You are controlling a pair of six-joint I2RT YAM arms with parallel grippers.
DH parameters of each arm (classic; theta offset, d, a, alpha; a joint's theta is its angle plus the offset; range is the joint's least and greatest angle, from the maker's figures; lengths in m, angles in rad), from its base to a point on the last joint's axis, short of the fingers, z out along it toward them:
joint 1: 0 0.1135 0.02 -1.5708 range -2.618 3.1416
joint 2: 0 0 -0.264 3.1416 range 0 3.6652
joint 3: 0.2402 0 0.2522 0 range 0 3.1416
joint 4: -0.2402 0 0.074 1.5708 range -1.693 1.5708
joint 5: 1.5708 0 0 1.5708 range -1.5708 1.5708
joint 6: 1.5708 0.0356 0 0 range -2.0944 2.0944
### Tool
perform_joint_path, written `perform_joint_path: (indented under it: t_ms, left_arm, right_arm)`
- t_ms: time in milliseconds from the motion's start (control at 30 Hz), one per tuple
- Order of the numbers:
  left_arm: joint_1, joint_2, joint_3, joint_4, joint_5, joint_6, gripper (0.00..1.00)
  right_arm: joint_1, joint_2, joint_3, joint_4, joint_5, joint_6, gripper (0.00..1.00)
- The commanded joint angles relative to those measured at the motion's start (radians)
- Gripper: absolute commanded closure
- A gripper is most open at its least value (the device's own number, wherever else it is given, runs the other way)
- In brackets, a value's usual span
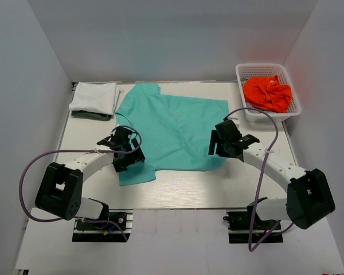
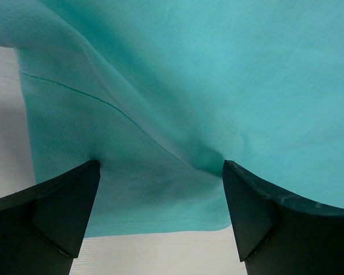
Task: Fold and stack the t-shirts
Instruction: Flatten out the tshirt
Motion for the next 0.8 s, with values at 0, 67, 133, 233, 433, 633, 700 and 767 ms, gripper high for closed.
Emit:
perform_joint_path:
  t_ms: [0,67,133,233,433,633,700,767]
  left_arm:
    - [-0.001,0.057,-0.030,0.011,0.002,0.012,0.01]
    - [-0.001,0.067,-0.030,0.011,0.002,0.012,0.01]
    - [-0.001,0.077,-0.030,0.020,0.002,0.021,0.01]
    - [-0.001,0.087,-0.030,0.030,0.023,0.021,0.01]
    - [-0.001,0.087,-0.030,0.040,0.032,0.021,0.01]
    - [-0.001,0.025,-0.039,0.031,0.032,0.021,0.01]
    - [-0.001,-0.011,-0.048,0.031,0.032,0.021,0.01]
    - [-0.001,-0.035,-0.048,0.031,0.032,0.021,0.01]
  right_arm:
    - [-0.028,-0.068,-0.044,-0.067,0.049,0.055,0.19]
    - [-0.048,-0.082,-0.094,-0.077,0.025,0.066,0.20]
    - [-0.053,-0.085,-0.129,-0.042,-0.027,0.066,0.22]
    - [-0.071,-0.068,-0.150,0.057,-0.083,0.060,0.22]
    - [-0.094,0.040,-0.117,0.191,-0.152,0.097,0.42]
    - [-0.105,0.090,-0.093,0.132,-0.072,0.127,1.00]
    - [-0.101,0.065,-0.081,0.098,-0.055,0.120,1.00]
    - [-0.099,0.015,-0.076,0.066,-0.046,0.094,1.00]
